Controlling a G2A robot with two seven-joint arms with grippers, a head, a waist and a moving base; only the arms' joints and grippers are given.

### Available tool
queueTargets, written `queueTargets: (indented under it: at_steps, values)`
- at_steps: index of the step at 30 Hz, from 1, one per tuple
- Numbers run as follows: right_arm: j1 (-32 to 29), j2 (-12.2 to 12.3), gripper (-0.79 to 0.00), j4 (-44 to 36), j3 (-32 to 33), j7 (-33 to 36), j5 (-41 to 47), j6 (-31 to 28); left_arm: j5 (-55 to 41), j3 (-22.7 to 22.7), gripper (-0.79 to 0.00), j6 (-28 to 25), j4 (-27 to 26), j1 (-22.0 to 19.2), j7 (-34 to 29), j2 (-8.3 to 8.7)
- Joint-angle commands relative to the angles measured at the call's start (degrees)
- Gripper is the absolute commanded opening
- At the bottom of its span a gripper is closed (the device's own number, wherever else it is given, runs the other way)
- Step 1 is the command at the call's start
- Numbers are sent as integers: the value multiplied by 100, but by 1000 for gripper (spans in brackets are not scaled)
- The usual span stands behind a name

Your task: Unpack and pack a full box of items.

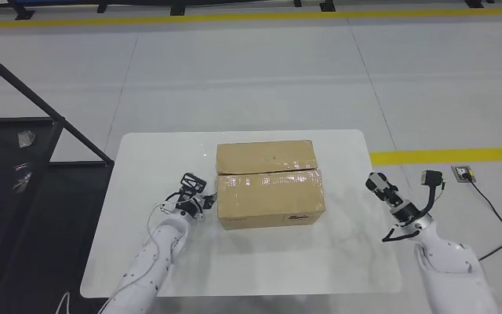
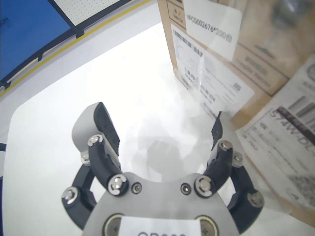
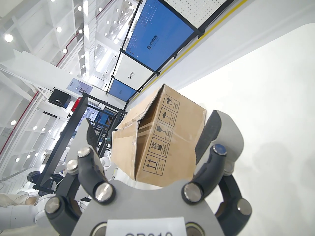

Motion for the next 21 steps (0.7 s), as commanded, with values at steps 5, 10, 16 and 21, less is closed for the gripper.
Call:
queueTargets:
  at_steps: [5, 10, 16, 21]
  values:
    - [-92, 39, 0, -177, 40, -25, 9, 123, -402, 112, 0, 540, 476, -250, 496, -198]
    - [-29, 52, 0, -233, -54, -13, -2, 190, -523, 36, 0, 941, 598, -199, 1015, -245]
    - [170, 54, 0, -114, -232, 29, 17, 203, -501, -197, 0, 1537, 380, 140, 1472, -200]
    - [346, 55, 0, 44, -375, 63, 32, 149, -718, -540, 0, 1927, -111, 574, 1582, -140]
